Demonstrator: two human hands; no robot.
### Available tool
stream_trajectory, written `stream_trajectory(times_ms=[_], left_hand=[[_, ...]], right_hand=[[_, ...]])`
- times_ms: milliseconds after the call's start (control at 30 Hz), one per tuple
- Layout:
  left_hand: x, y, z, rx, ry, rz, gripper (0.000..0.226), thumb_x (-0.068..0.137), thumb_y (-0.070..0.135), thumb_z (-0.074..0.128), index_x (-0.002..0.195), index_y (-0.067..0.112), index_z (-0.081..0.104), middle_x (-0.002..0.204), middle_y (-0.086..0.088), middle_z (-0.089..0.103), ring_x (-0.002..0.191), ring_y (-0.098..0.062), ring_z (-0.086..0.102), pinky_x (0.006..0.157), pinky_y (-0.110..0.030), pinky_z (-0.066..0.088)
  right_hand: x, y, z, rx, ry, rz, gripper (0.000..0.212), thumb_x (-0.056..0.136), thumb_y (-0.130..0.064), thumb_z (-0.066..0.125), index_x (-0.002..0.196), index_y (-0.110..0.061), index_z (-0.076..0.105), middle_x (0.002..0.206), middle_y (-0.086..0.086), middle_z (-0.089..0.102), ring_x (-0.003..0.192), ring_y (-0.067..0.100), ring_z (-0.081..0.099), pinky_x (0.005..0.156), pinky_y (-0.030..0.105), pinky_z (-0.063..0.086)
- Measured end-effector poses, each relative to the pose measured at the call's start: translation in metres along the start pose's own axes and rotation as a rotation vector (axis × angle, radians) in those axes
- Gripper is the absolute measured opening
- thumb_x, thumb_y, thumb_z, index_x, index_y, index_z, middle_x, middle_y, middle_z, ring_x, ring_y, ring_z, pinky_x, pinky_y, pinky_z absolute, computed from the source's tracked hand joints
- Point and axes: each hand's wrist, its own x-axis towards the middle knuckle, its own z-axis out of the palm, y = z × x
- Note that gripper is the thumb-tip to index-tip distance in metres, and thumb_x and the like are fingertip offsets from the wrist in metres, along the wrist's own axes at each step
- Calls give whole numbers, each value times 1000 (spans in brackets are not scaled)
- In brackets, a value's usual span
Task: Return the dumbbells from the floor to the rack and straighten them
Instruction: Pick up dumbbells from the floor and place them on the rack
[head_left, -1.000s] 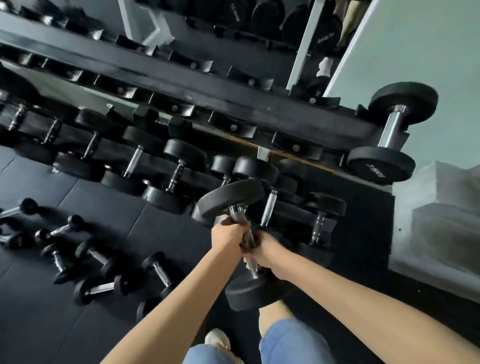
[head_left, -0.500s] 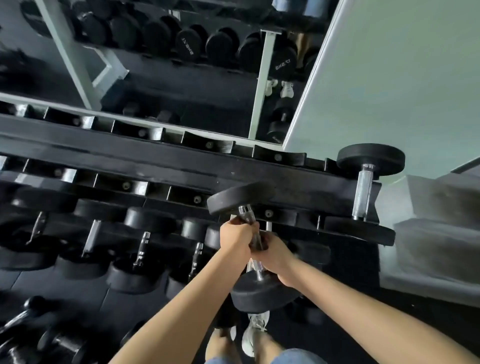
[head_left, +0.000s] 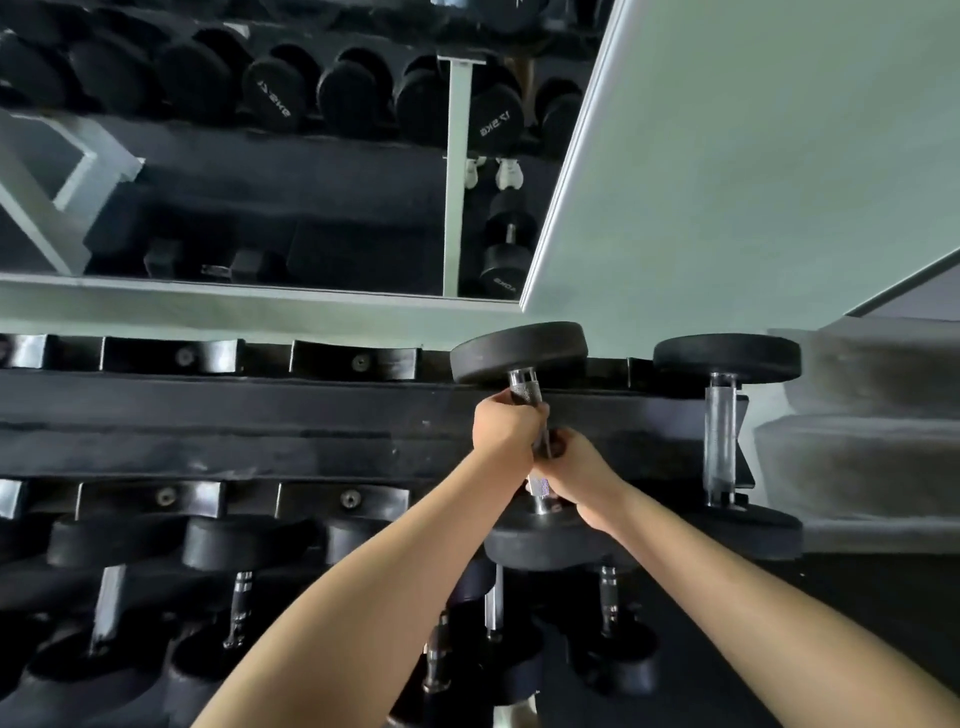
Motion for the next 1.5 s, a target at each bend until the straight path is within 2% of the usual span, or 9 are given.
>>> stream_trajectory(times_ms=[233, 367, 467, 600, 867, 967, 1067, 1333, 1500], left_hand=[[16, -9, 2, 154, 8, 67, 24, 77, 18, 74, 101, 15, 70, 96, -6, 72, 87, -24, 67, 88, -37, 56], [16, -11, -2, 142, 20, 84, 24, 77, 15, 74, 100, 17, 69, 92, -4, 69, 88, -23, 66, 91, -37, 55], [14, -11, -1, 140, 21, 96, 23, 79, 16, 73, 101, 17, 69, 90, -2, 68, 85, -21, 64, 88, -35, 55], [6, -11, -1, 115, 17, 110, 28, 79, 17, 73, 107, 19, 69, 96, 0, 69, 86, -18, 62, 88, -33, 53], [-22, -20, -39, 244, 75, 217, 45, 80, 42, 67, 117, 16, 63, 114, 1, 67, 108, -22, 62, 87, -30, 48], [-37, -30, -63, 221, 115, 272, 23, 82, 43, 62, 82, 20, 67, 91, -1, 67, 88, -20, 62, 84, -31, 48], [-56, -53, -89, 135, 157, 283, 22, 83, 37, 61, 85, 16, 66, 79, 0, 65, 77, -17, 59, 82, -33, 51], [-142, -166, -163, -112, 256, 289, 21, 84, 25, 64, 66, 16, 59, 64, -1, 59, 52, -13, 50, 53, -23, 41], [-201, -276, -210, -190, 361, 187, 24, 85, 20, 63, 62, 14, 57, 61, -4, 56, 52, -17, 47, 59, -27, 44]], right_hand=[[17, 12, 0, 57, 34, 27, 19, 82, -6, 69, 98, -8, 58, 85, 4, 67, 79, 19, 64, 70, 27, 50], [16, 12, 6, 52, 72, 49, 22, 81, -9, 70, 100, -9, 58, 91, 7, 68, 81, 21, 64, 74, 33, 52], [12, 5, 5, 5, 67, 24, 20, 83, -8, 69, 99, -12, 58, 86, 1, 66, 75, 14, 62, 59, 17, 49], [7, 1, 4, -125, 68, -12, 26, 85, -16, 67, 110, -11, 61, 100, 4, 68, 94, 18, 65, 71, 21, 50], [-32, -13, 12, -627, 426, -94, 52, 87, -50, 58, 119, -11, 50, 107, 4, 66, 97, 26, 64, 70, 31, 43], [-66, -10, 13, -703, 529, -192, 44, 90, -41, 58, 123, -12, 50, 107, 4, 65, 98, 25, 64, 71, 30, 42], [-105, 1, 20, -723, 607, -308, 34, 92, -35, 58, 118, -13, 53, 103, 3, 66, 92, 22, 64, 71, 32, 48], [-200, 89, 61, -742, 377, -385, 31, 92, -37, 57, 116, -16, 55, 105, 0, 66, 94, 20, 63, 72, 29, 44], [-253, 170, 107, -821, 175, -335, 29, 93, -37, 55, 113, -16, 55, 91, -7, 61, 82, 17, 58, 70, 28, 42]])
